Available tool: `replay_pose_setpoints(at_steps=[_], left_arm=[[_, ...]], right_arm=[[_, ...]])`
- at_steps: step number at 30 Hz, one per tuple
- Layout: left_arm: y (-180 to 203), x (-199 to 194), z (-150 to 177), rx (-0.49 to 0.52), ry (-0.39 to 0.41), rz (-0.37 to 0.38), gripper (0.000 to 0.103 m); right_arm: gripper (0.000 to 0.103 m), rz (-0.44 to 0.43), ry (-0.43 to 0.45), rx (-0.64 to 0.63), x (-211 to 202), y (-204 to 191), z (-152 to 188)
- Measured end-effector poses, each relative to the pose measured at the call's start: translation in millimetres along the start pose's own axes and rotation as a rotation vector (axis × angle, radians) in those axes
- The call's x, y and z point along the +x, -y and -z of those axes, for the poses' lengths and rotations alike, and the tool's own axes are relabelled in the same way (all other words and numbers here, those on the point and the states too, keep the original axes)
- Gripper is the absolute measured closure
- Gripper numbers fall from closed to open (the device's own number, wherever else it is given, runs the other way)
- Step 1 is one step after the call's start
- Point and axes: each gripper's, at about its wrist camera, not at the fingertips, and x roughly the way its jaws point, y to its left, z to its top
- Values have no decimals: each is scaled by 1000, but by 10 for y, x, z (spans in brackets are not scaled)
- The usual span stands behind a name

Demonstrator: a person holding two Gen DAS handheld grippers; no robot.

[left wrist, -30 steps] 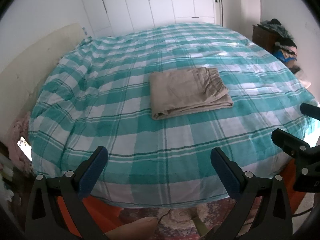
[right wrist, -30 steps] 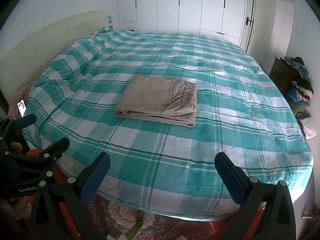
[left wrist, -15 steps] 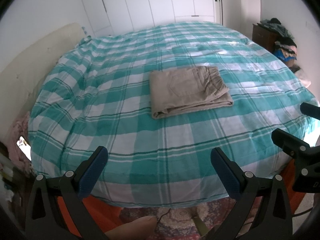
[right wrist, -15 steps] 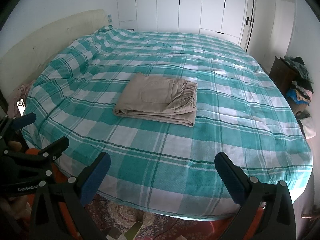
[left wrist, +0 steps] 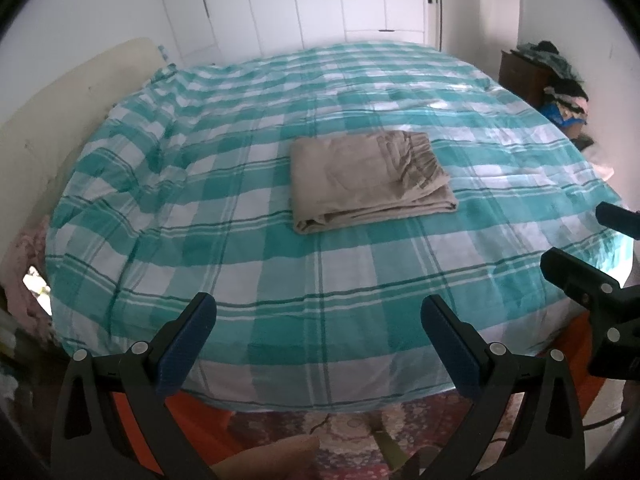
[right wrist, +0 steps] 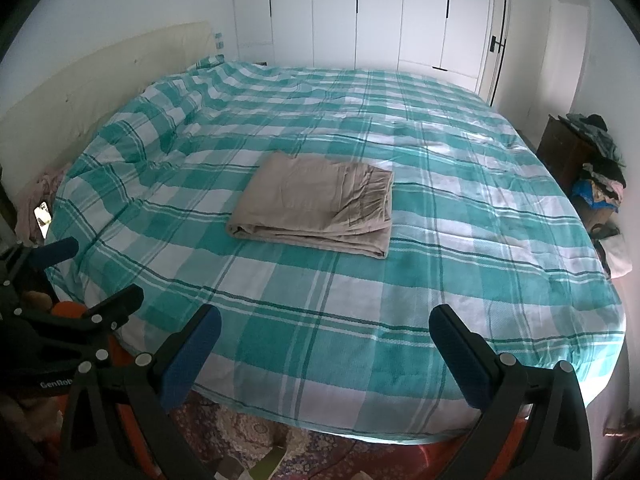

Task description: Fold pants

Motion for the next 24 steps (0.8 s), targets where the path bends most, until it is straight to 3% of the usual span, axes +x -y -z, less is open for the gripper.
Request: replay_pose_setpoints(at_steps=[24], left_arm=[[35, 12, -17, -1, -9, 4, 1]], right_arm=[[0, 4, 2, -1, -39, -23, -15]])
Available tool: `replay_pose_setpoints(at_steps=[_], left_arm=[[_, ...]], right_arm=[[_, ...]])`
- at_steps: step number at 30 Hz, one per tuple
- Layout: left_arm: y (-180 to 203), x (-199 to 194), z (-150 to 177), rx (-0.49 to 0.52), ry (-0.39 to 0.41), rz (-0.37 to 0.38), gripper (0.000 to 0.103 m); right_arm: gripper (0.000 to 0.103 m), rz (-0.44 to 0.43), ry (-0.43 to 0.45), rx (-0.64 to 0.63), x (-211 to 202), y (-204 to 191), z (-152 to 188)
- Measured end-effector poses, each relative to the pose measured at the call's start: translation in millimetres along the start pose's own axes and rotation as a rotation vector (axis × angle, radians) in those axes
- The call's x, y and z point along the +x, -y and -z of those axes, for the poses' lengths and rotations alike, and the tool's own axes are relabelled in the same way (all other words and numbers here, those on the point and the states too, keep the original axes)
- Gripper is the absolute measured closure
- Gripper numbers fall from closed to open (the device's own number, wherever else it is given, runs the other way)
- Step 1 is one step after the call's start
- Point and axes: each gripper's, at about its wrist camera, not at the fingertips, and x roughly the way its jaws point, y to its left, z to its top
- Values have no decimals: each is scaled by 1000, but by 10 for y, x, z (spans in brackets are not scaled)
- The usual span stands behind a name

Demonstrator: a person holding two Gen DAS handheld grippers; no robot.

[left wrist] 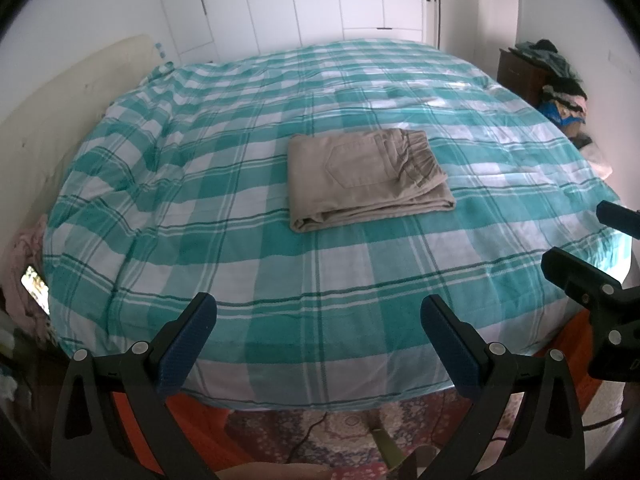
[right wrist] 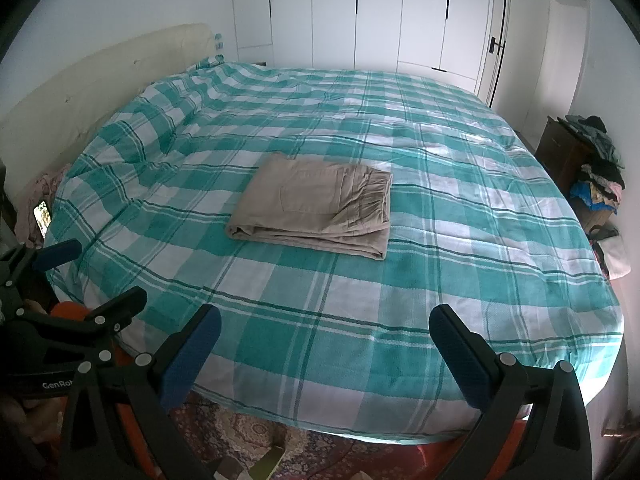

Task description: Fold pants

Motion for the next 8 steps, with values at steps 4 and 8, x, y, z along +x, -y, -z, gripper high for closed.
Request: replay_pose_setpoints(at_steps=[4, 8], left_arm=[[-7, 1, -5, -1, 3, 9, 1], [-3, -11, -21, 7, 11, 13, 1]], right_arm=[[0, 0, 0, 0, 0, -4, 0], [0, 0, -1, 1, -4, 2, -8]])
